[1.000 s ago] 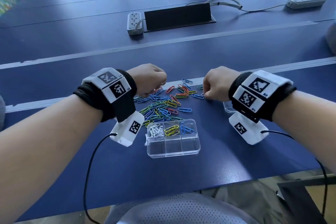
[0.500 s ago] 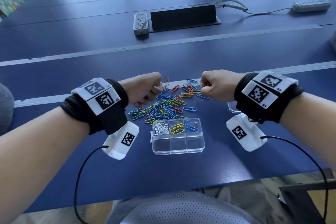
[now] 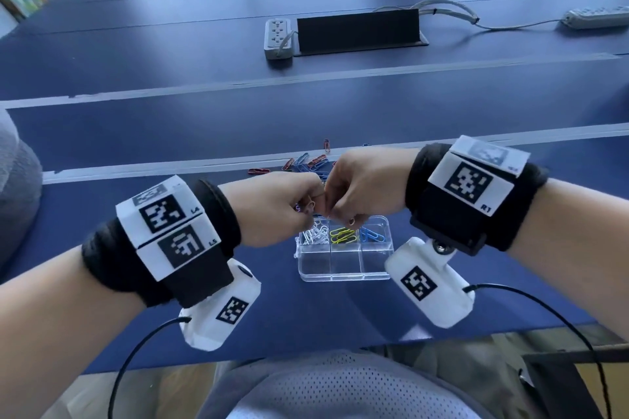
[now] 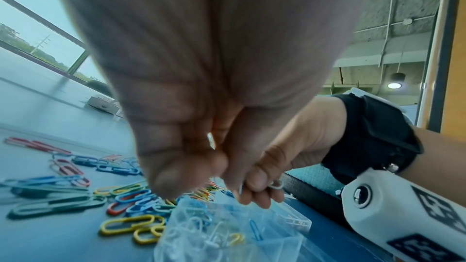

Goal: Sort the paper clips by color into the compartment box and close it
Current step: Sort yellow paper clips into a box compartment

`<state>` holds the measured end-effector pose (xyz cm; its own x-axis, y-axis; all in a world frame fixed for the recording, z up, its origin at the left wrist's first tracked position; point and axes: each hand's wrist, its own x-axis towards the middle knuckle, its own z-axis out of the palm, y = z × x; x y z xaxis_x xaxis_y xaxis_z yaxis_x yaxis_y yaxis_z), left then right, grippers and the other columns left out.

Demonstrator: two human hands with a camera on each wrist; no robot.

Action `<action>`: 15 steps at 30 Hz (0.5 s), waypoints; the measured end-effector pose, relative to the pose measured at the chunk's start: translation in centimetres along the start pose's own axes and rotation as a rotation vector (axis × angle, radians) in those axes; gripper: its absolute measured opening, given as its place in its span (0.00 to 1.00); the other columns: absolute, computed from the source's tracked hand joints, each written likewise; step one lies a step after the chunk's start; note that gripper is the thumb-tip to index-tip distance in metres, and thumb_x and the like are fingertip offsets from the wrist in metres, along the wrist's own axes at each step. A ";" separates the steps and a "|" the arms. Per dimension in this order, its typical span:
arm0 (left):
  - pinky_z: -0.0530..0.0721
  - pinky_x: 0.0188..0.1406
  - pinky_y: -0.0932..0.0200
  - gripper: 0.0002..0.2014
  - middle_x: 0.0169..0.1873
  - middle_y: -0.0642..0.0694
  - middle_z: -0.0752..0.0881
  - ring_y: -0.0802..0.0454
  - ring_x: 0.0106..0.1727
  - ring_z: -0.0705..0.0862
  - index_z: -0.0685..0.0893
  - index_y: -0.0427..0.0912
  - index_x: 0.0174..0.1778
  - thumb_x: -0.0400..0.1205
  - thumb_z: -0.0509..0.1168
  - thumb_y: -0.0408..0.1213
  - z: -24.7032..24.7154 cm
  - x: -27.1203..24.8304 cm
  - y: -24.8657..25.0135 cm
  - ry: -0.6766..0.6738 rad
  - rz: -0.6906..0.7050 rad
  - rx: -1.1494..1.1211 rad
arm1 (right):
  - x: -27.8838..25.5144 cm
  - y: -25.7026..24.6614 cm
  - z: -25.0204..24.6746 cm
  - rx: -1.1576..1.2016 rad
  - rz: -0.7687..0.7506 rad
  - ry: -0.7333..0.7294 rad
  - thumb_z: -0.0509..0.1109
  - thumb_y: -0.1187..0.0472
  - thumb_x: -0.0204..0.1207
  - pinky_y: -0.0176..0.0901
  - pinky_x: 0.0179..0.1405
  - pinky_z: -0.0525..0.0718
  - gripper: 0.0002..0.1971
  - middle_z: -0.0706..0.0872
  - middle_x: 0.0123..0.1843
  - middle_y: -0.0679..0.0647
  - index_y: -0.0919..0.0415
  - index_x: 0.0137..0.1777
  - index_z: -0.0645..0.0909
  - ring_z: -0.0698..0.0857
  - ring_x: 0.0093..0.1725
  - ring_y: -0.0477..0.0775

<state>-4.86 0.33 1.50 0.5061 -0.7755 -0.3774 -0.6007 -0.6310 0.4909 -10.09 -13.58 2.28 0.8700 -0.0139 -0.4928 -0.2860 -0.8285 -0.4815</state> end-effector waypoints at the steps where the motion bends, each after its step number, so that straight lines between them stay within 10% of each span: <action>1: 0.71 0.22 0.73 0.11 0.27 0.56 0.78 0.60 0.25 0.77 0.77 0.55 0.36 0.77 0.64 0.32 0.1 -0.1 -0.2 0.005 0.002 -0.068 | 0.0 0.0 0.1 0.069 0.009 -0.013 0.70 0.68 0.69 0.39 0.46 0.85 0.06 0.86 0.31 0.51 0.60 0.37 0.88 0.87 0.34 0.48; 15: 0.79 0.30 0.72 0.10 0.25 0.59 0.85 0.63 0.27 0.81 0.85 0.45 0.36 0.67 0.75 0.25 0.9 -0.6 -2.2 0.160 0.055 -0.336 | 0.2 -1.0 1.0 0.315 0.103 0.054 0.75 0.66 0.66 0.52 0.61 0.86 0.08 0.93 0.45 0.60 0.61 0.45 0.91 0.91 0.52 0.56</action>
<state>-4.37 2.17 -0.08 0.5851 -0.7781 -0.2287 -0.4067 -0.5255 0.7473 -10.06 -12.20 1.92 0.8480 -0.1251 -0.5150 -0.4758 -0.6078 -0.6358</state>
